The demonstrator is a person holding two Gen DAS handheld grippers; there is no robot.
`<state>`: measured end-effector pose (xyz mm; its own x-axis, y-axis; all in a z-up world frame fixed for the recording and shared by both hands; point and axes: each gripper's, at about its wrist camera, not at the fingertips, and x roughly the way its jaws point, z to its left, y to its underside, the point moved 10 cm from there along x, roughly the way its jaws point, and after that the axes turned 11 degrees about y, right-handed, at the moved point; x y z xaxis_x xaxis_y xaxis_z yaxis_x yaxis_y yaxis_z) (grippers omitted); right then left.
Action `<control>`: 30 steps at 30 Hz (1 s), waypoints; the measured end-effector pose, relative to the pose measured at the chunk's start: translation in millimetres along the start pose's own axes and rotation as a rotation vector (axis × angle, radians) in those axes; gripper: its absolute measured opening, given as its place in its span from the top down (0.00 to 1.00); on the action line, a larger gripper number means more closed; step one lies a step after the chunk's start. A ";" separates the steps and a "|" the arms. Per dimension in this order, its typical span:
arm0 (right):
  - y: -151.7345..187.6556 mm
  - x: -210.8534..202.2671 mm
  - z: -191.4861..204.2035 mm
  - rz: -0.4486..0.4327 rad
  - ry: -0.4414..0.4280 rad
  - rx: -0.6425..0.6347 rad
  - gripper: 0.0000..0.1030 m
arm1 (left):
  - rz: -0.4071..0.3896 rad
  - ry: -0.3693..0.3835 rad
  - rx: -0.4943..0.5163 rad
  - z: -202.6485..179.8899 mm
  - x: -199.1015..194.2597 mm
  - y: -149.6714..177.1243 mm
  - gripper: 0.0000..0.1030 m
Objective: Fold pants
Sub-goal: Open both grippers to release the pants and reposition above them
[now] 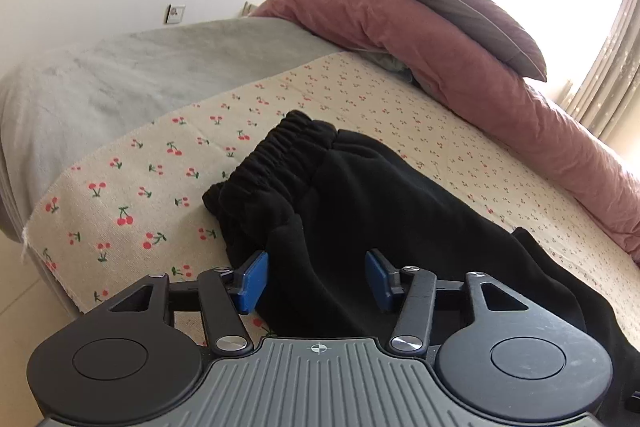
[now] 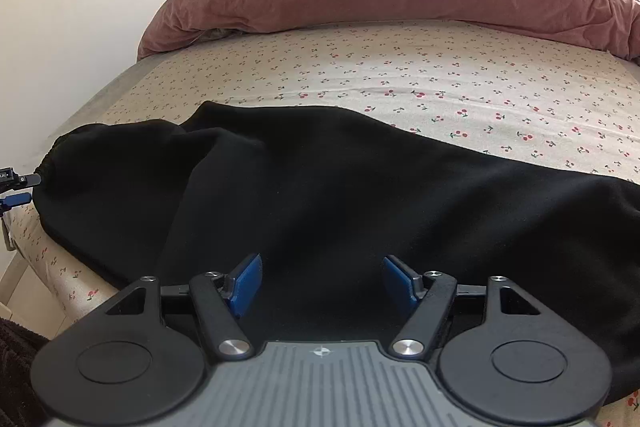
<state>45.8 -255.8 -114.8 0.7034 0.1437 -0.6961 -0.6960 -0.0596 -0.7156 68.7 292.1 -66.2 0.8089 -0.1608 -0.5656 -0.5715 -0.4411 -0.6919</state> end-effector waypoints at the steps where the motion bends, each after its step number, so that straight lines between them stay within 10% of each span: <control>1: 0.9 1.2 0.5 0.005 -0.002 -0.002 0.33 | 0.007 -0.014 -0.011 3.2 2.6 3.8 0.60; 4: 4.1 4.8 1.2 0.027 -0.006 -0.010 0.33 | 0.016 -0.061 -0.005 9.1 6.9 7.7 0.97; 10: 21.1 20.6 -12.8 0.121 0.072 -0.012 0.34 | -0.097 -0.211 0.025 21.7 -19.5 -11.8 0.97; 15: 27.1 15.4 -17.6 0.116 0.083 -0.036 0.34 | 0.017 -0.299 0.080 31.5 -2.1 3.4 0.85; 19: 24.1 7.1 -23.8 0.095 0.085 -0.004 0.33 | -0.114 -0.387 0.151 18.6 -27.1 -12.5 0.31; 23: 14.8 2.4 -41.4 0.061 0.109 0.059 0.31 | -0.205 -0.331 0.323 -22.1 -34.7 -35.5 0.19; 30: 3.4 9.3 -64.7 0.046 0.134 0.168 0.30 | 0.050 -0.092 0.527 -81.3 42.5 -43.4 0.28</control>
<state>59.3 -318.6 -127.5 0.6757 0.0114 -0.7371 -0.7340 0.1036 -0.6712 139.1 232.6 -23.7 0.7768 -0.0818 -0.6245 -0.6204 0.0715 -0.7810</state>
